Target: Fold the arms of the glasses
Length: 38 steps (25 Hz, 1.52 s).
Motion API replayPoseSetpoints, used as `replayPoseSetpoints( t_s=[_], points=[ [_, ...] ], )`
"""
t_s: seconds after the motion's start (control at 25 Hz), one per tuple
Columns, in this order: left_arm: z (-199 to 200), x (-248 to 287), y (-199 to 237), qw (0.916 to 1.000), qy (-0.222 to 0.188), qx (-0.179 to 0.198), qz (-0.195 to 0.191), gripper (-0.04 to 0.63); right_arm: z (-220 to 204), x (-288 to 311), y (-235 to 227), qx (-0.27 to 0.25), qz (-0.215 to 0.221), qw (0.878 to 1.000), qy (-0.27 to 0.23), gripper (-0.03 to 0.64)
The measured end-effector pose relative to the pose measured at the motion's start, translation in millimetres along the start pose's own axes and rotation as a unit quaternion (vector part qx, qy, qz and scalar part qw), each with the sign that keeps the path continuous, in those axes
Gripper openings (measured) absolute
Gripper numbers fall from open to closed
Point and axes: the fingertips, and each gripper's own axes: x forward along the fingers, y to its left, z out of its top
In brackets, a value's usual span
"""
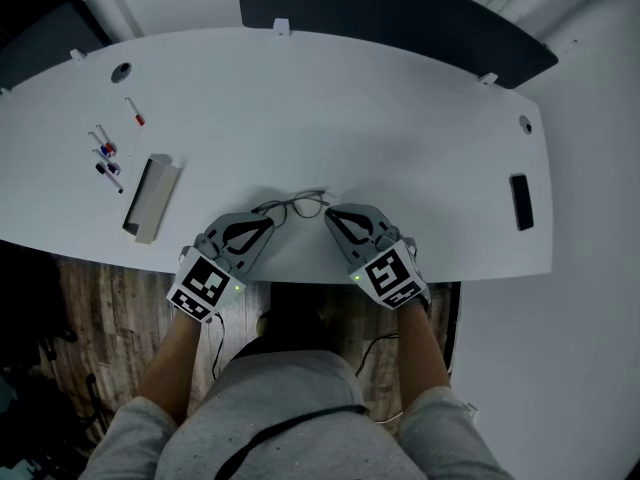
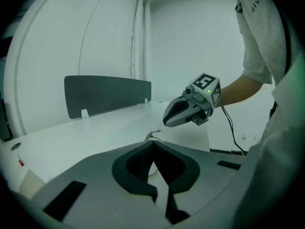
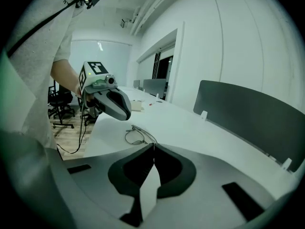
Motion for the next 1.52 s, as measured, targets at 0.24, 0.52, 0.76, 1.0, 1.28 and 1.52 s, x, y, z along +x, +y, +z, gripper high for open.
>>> replayPoseSetpoints(
  t_s=[0.24, 0.52, 0.76, 1.0, 1.28, 1.52],
  points=[
    [1.8, -20.1, -6.5, 0.9991, -0.027, -0.025, 0.023, 0.015, 16.9, -11.3, 17.7, 0.020, -0.013, 0.999, -0.023, 0.020],
    [2.2, -49.8, -22.4, 0.9959, -0.063, -0.050, 0.043, 0.015, 35.1, -24.7, 57.7, 0.046, -0.023, 0.998, -0.043, 0.020],
    [8.6, -83.4, -45.7, 0.9901, -0.102, -0.073, 0.063, 0.015, 54.2, -47.7, 99.1, 0.093, -0.030, 0.991, -0.088, 0.020],
    [18.3, -119.9, -71.2, 0.9844, -0.132, -0.092, 0.072, 0.015, 75.3, -76.2, 134.9, 0.104, -0.048, 0.986, -0.119, 0.020],
    [23.6, -159.7, -99.8, 0.9771, -0.168, -0.100, 0.084, 0.015, 88.4, -102.5, 177.0, 0.114, -0.064, 0.982, -0.137, 0.020],
    [25.1, -184.5, -125.8, 0.9737, -0.184, -0.104, 0.085, 0.015, 95.0, -121.6, 203.7, 0.113, -0.076, 0.983, -0.127, 0.020]
  ],
)
